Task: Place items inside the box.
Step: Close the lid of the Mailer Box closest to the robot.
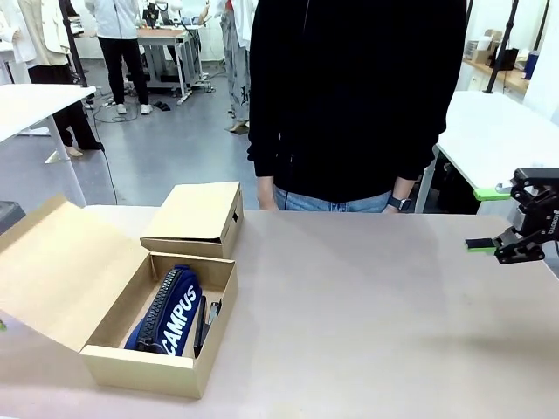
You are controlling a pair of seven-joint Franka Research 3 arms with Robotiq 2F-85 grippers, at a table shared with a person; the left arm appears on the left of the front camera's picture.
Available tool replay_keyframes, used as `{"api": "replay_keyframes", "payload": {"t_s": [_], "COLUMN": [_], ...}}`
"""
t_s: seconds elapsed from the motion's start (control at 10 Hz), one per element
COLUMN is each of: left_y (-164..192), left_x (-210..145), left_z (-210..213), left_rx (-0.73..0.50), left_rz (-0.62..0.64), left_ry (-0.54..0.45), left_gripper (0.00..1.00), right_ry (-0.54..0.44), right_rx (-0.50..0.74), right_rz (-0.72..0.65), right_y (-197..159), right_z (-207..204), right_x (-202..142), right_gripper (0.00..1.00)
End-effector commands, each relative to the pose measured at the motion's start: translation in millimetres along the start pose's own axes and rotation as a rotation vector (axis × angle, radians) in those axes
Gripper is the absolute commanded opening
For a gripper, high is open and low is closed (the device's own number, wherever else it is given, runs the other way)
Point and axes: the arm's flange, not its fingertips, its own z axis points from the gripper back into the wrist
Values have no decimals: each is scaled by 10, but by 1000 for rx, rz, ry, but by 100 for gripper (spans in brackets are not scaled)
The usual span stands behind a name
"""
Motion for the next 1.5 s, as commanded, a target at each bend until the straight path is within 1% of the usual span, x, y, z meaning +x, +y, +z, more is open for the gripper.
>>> {"api": "replay_keyframes", "payload": {"t_s": [0.0, 0.2, 0.3, 0.4, 0.5, 0.7, 1.0, 1.1, 1.2, 1.3, 1.4], "left_y": [-83, 102, 160, 197, 240, 296, 492, 551, 570, 559, 568], "left_x": [308, 389, 423, 479, 552, 569, 622, 611, 547, 476, 405], "left_z": [-592, -893, -978, -1008, -1048, -1186, -1533, -1698, -1879, -2007, -2110], "left_rx": [-46, -75, -88, -53, 2, 86, 235, 250, 262, 253, 331], "left_rz": [-60, -59, -69, -90, -108, -129, 1, 46, 123, 166, 186], "left_ry": [53, 52, 19, -38, -43, -5, 47, 73, 84, 89, 112], "left_gripper": [100, 100, 100, 100, 100, 100, 100, 100, 100, 100, 100], "right_ry": [11, 11, 11, 11, 11, 11, 11, 11, 11, 11, 11], "right_rx": [-4, -4, -4, -4, -4, -4, -4, -4, -4, -4, -4], "right_rz": [-12, -12, -12, -12, -12, -12, -12, -12, -12, -12, -12], "right_y": [36, 36, 36, 36, 36, 36, 36, 36, 36, 36, 36], "right_z": [22, 22, 22, 22, 22, 22, 22, 22, 22, 22, 22], "right_x": [-26, -26, -26, -26, -26, -26, -26, -26, -26, -26, -26], "right_gripper": [100, 100, 100, 100, 100, 100, 100, 100, 100, 100, 100]}}
